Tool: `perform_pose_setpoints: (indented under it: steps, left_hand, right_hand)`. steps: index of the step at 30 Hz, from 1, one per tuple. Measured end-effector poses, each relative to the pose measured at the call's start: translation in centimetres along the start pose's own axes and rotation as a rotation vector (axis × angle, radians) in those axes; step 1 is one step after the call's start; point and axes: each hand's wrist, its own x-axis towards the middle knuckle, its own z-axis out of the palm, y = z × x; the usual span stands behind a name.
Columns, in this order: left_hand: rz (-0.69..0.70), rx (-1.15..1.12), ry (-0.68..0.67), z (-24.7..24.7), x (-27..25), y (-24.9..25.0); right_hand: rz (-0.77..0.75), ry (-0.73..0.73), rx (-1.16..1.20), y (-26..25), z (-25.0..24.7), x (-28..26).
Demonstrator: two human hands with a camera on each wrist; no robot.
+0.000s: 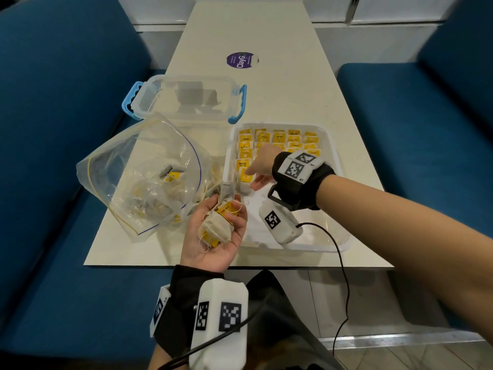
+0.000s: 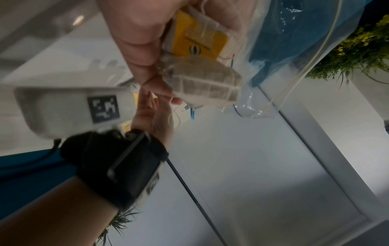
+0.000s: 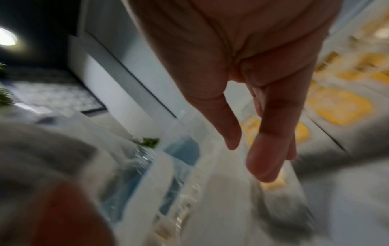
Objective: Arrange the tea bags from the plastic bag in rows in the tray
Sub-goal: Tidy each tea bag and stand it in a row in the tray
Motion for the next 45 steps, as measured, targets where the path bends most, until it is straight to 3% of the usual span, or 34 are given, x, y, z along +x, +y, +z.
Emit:
perform_pose_setpoints:
  steps: [2,5,7,9,13,18,23,27,31,35,41,45]
  left_hand:
    - [-0.016,0.009,-0.006,0.0,0.1,0.1]
    - [-0.045,0.035,-0.027,0.1,0.0,0.1]
    - [-0.022,0.051,-0.022,0.4,0.0,-0.2]
    - [0.026,0.079,-0.021,0.5,0.2,-0.7]
    - [0.141,0.204,0.023,0.8,0.7,-1.7]
    - [0.089,0.167,0.05,1.1,0.6,-2.0]
    - [0.032,0.158,-0.023,0.9,0.5,-2.1]
    - [0.086,0.259,-0.012,1.1,0.7,-2.1]
    - [0.108,0.243,-0.033,1.6,0.7,-2.5]
    - [0.079,0.165,-0.046,1.6,0.8,-2.4]
    - [0.106,0.106,0.06,1.9,0.9,-2.4]
    - [0.128,0.124,0.117,2.1,1.0,-2.3]
  right_hand:
    - [-0.072,0.027,-0.046,-0.8,-0.8,-2.0]
    - [-0.408,0.122,-0.259,-1.1,-1.7,-5.7]
    - [-0.606,0.074,-0.37,-1.2,-1.8,-8.6]
    - [-0.686,-0.016,-0.444,-0.8,-1.2,-10.4]
    - [-0.689,0.042,-0.422,0.7,0.5,-11.7]
    - [-0.711,0.073,-0.545,1.9,1.0,-12.1]
    - [-0.785,0.077,-0.498,2.4,0.8,-12.3]
    - [-0.867,0.04,-0.504,2.7,0.9,-12.8]
    - [-0.848,0.026,-0.541,2.9,1.1,-12.7]
    - [-0.842,0.1,-0.382,3.2,0.8,-12.4]
    - [-0.804,0.238,-0.201,3.6,0.3,-12.1]
    - [-0.741,0.226,-0.141,3.8,0.0,-11.9]
